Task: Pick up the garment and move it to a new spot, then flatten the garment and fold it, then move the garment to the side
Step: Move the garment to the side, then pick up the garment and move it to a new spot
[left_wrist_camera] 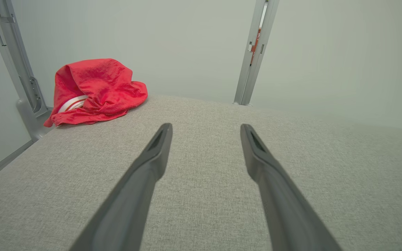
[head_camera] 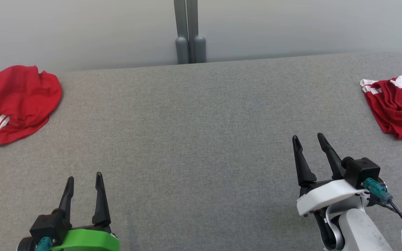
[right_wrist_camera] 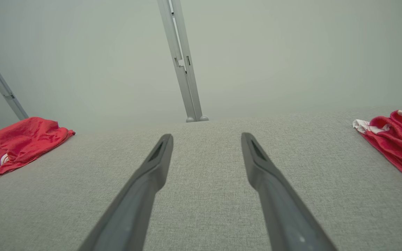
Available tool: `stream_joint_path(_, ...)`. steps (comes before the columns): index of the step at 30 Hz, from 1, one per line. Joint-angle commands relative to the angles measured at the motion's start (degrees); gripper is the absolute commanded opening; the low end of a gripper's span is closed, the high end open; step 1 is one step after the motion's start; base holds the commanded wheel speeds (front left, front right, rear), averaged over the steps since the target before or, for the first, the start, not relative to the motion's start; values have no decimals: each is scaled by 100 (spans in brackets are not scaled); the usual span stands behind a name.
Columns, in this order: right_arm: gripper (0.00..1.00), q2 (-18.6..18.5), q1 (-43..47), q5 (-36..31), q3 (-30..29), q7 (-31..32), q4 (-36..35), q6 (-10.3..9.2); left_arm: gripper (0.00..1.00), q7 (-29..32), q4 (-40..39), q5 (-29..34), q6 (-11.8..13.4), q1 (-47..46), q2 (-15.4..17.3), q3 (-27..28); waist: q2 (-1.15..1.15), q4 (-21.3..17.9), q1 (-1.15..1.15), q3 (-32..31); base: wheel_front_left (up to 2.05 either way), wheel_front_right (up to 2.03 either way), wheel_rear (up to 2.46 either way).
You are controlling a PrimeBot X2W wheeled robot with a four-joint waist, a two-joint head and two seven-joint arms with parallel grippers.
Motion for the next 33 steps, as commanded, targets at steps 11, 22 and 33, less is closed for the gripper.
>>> stream_joint_path(11,100,-6,176,-8,-2,-17,62,-8,100,3,61,-7,-38,115,5,-71,0,75,0,-121,0,0,0)
stream_joint_path(22,100,-6,283,-46,144,-18,-88,-8,100,3,-20,215,-44,59,10,-108,0,1320,0,-242,0,0,0)
stream_joint_path(33,100,-9,276,162,518,-17,-90,-7,100,3,-156,292,-39,266,42,112,0,2804,0,-301,0,0,0)
